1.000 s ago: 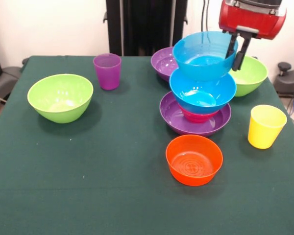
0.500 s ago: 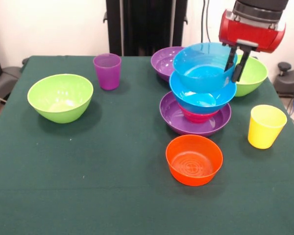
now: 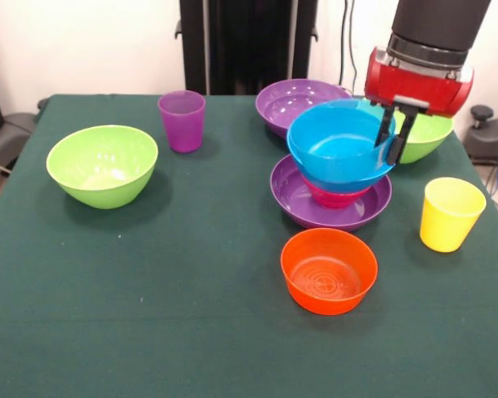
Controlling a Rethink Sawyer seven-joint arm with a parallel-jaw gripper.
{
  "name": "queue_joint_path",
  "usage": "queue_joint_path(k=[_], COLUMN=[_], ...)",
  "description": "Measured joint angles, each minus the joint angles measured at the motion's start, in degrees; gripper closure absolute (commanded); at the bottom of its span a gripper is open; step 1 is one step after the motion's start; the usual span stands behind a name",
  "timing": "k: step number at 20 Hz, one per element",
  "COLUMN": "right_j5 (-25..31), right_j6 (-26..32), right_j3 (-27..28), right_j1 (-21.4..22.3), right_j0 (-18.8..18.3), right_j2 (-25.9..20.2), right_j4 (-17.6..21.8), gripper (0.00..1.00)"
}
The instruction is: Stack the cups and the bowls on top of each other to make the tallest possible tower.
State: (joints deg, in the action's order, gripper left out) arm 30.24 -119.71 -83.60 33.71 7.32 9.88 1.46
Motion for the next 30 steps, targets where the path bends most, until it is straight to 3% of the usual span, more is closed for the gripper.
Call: queue_joint_path(k=[21, 30], right_j5=[-2.9, -2.9], right_j6=[0.0, 0.0], right_j3=[-7.1, -8.5], right_j1=[1.8, 3.0], right_j0=[0.9, 3.0], right_j2=[1.0, 2.4], right_j4=[-0.1, -0.6], gripper=[1.0, 1.0])
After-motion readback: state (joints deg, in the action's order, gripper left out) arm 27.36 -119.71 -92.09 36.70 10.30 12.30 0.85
